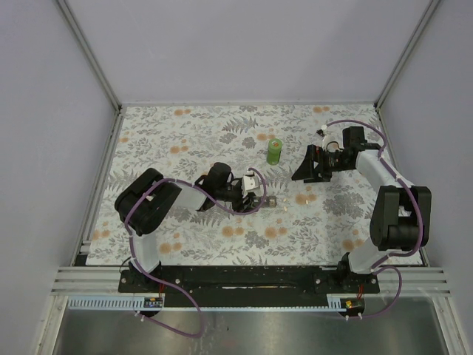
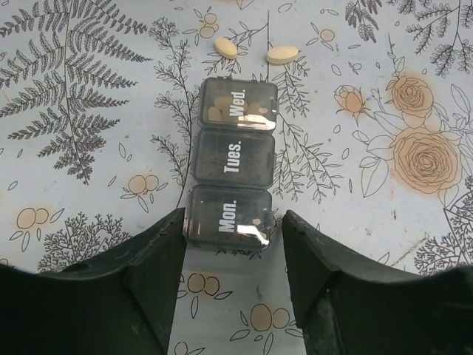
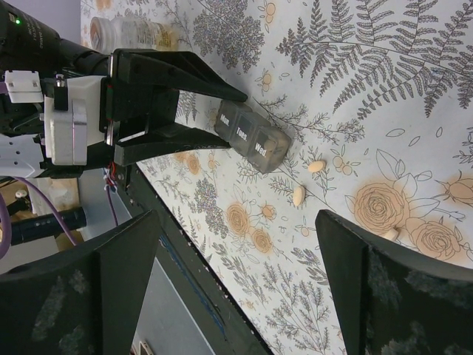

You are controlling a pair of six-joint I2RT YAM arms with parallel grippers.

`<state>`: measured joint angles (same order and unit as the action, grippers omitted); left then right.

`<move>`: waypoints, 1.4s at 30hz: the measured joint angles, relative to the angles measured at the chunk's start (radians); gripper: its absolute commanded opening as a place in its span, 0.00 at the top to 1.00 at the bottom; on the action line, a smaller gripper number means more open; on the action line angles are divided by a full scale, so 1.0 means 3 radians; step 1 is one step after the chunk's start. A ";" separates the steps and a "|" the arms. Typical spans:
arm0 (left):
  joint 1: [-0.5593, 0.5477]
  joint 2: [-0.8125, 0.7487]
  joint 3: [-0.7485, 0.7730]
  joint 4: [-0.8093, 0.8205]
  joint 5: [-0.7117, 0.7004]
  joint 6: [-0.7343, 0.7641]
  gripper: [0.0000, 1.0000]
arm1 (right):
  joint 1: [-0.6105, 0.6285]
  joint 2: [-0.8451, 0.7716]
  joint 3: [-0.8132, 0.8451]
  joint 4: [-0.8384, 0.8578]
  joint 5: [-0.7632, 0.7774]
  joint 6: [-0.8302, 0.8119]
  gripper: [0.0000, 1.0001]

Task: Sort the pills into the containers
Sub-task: Pick up the pill container at the center of the board.

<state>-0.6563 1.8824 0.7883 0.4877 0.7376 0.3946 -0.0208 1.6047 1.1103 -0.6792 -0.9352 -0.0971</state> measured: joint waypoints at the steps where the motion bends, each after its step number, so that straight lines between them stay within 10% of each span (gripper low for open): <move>1: 0.0000 0.0000 0.0000 -0.0001 0.0000 0.0003 0.46 | 0.0000 0.0000 0.0000 0.0000 -0.0001 0.0000 0.04; 7: 0.0000 0.0000 0.0000 -0.0003 -0.0001 -0.0009 0.59 | 0.0000 0.0001 0.0000 0.0000 -0.0003 0.0000 0.03; 13: 0.0000 0.0000 0.0013 -0.0027 0.0003 -0.0020 1.00 | 0.0000 0.0001 0.0000 0.0001 0.0034 -0.0013 0.01; 31: 0.0075 -0.0496 0.0375 -0.1394 0.0501 0.0432 1.00 | 0.0047 -0.0598 -0.0027 -0.0118 0.0454 -0.0601 0.00; 42: 0.0113 -0.0793 0.1082 -0.2631 0.0731 0.0769 1.00 | 0.0902 -0.1395 0.0061 -0.0308 0.0651 -0.1311 0.09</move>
<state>-0.6224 1.6444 1.1130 -0.3016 0.9569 0.6254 0.2497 1.1862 1.1286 -0.7715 -0.7399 -0.4904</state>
